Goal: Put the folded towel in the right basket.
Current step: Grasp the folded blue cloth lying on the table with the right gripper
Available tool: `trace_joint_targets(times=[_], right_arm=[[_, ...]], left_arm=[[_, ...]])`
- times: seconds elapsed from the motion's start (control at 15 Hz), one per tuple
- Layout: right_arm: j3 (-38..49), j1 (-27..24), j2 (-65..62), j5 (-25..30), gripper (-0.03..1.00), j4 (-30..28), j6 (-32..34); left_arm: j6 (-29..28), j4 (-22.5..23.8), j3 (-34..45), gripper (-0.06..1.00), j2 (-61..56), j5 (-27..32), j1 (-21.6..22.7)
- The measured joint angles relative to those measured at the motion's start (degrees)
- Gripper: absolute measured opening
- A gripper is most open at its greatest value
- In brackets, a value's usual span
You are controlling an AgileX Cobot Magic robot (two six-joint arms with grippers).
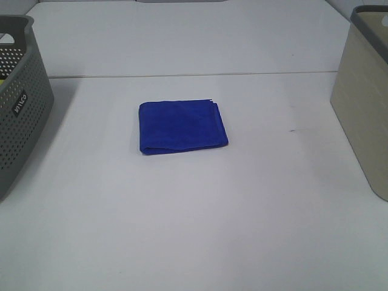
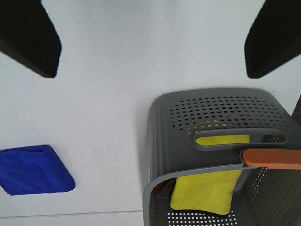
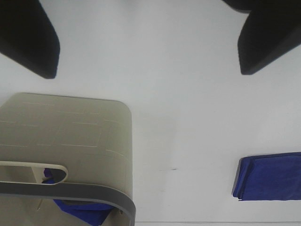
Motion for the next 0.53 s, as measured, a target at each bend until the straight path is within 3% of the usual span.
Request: trace_joint_targets(times=[0.53], right_arm=[[0.0, 0.0, 0.0, 0.0, 0.98, -0.2, 0.6]], left_arm=[[0.0, 0.0, 0.0, 0.99, 0.0, 0.0, 0.0]])
